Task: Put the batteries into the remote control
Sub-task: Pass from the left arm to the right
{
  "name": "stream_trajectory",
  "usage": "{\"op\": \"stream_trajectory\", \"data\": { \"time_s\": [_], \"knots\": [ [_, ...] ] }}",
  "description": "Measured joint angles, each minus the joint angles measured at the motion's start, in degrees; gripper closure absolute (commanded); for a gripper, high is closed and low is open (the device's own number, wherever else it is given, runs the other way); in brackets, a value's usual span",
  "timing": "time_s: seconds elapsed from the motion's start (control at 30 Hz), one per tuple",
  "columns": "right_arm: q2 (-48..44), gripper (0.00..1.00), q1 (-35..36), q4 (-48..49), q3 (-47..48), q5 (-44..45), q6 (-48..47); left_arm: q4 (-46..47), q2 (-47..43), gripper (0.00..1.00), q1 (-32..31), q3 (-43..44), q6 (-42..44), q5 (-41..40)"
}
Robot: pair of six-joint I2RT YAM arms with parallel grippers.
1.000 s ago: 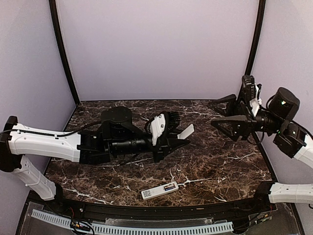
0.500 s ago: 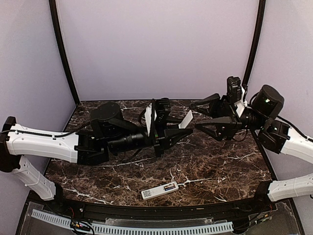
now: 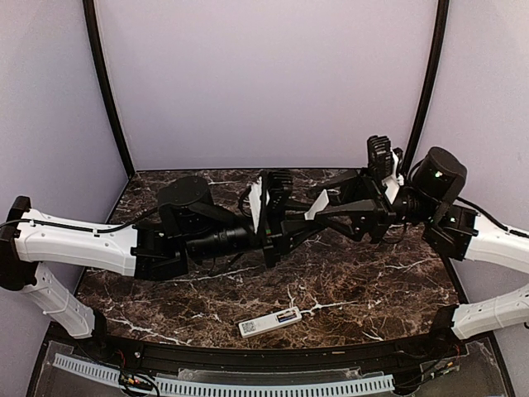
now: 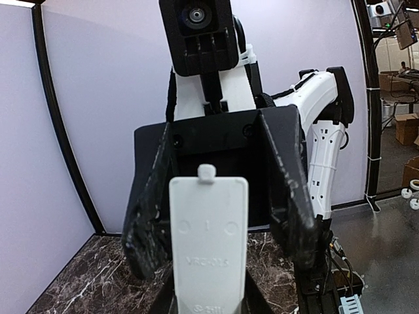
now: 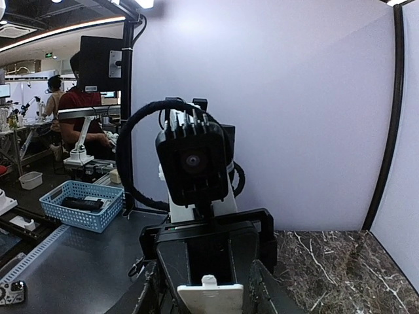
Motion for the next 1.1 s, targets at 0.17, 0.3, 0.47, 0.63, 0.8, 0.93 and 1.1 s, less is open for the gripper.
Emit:
{"op": "stream_trajectory", "data": {
  "time_s": [0.17,0.3,0.47,0.63,0.8,0.93,1.1],
  "knots": [
    [0.35,0.73,0.07,-0.04,0.00,0.17,0.28,0.11,0.00,0.96,0.00,0.00,-0.04,0.02],
    [0.37,0.83,0.20,-0.17,0.02,1.27,-0.37,0.13,0.00,0.96,0.00,0.00,-0.83,-0.22],
    [0.48,0.89,0.20,-1.49,0.57,1.70,-1.16,0.09,0.00,0.77,-0.02,0.00,-1.49,-0.31],
    [0.46,0.90,0.24,-6.75,2.36,2.69,-1.42,0.07,-0.15,0.30,-0.02,-0.33,-0.87,-1.36],
    [-0.24,0.90,0.24,-17.31,5.40,5.84,-3.89,-2.40,-2.69,0.20,-0.02,-4.42,-0.02,-3.17],
    [-1.31,0.90,0.13,-27.74,8.33,9.20,-7.08,-11.61,-5.66,0.19,-0.02,-7.72,-0.15,-4.90],
    [-1.55,0.90,-1.36,-37.79,9.92,11.80,-9.84,-22.23,-6.19,0.15,-0.02,-13.25,-3.02,-6.01]
  ]
}}
